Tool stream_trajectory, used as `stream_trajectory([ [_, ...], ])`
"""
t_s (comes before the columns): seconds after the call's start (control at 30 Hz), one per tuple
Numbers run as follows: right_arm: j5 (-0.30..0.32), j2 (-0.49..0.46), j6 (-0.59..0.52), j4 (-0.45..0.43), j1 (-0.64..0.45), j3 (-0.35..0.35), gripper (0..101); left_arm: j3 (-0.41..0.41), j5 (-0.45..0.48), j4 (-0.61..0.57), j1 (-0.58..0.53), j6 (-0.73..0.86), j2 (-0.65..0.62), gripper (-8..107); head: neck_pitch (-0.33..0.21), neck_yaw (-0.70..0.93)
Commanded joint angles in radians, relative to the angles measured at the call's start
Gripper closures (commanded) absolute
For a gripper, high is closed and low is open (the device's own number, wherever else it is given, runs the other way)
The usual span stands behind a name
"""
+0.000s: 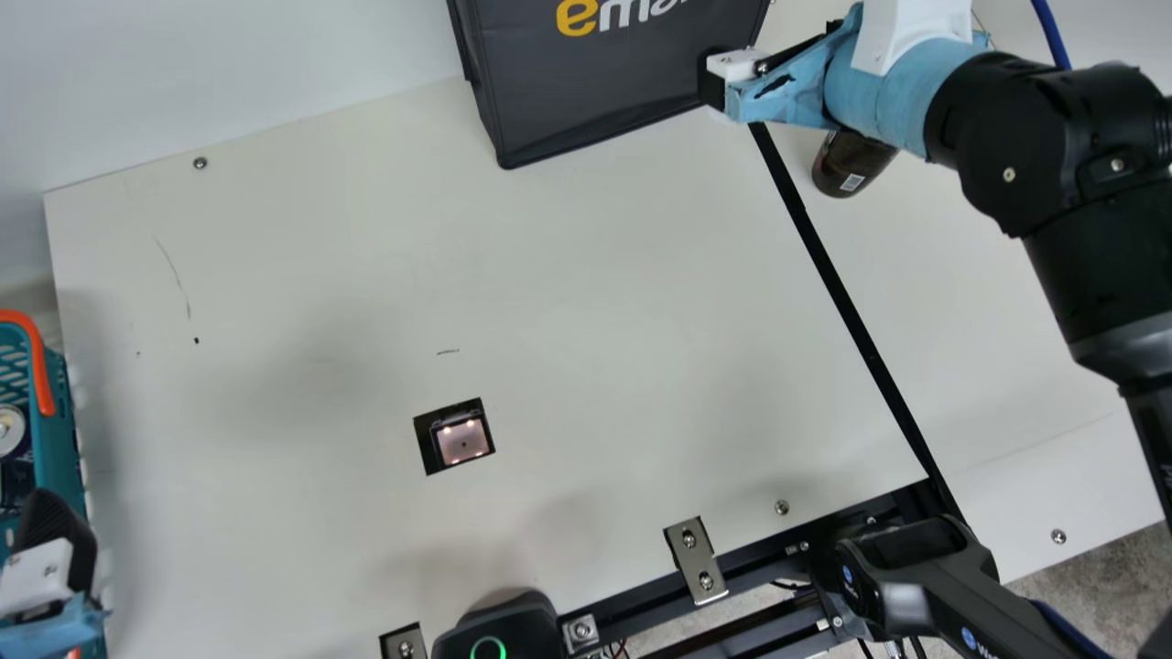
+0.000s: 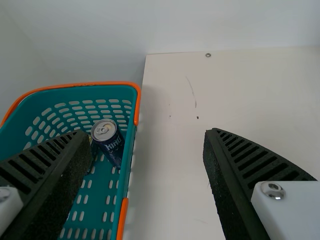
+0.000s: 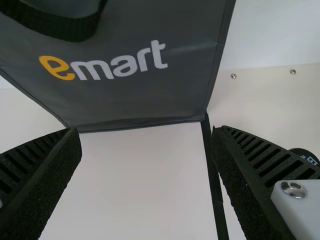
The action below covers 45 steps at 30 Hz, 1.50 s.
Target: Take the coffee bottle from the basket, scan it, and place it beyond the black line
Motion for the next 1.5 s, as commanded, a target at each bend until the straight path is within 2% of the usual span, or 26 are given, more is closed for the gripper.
stream_trajectory([
  [0.0,-0.014,-0.009,0.019,-0.013,0.015,0.005,10,0.0,0.0,0.0,0.0,0.0,0.0,9,-0.017,-0.002],
  [0.37,-0.052,-0.062,0.11,-0.101,0.084,0.038,10,0.0,0.0,0.0,0.0,0.0,0.0,9,-0.017,-0.002],
  [0.87,0.211,-0.249,0.06,-0.101,0.07,0.019,10,-0.262,0.242,-0.005,-0.044,-0.025,0.092,9,-0.017,0.347],
  [1.47,0.513,-0.467,0.011,-0.109,0.057,-0.001,10,-0.577,0.532,-0.01,-0.097,-0.056,0.201,9,-0.017,0.347],
])
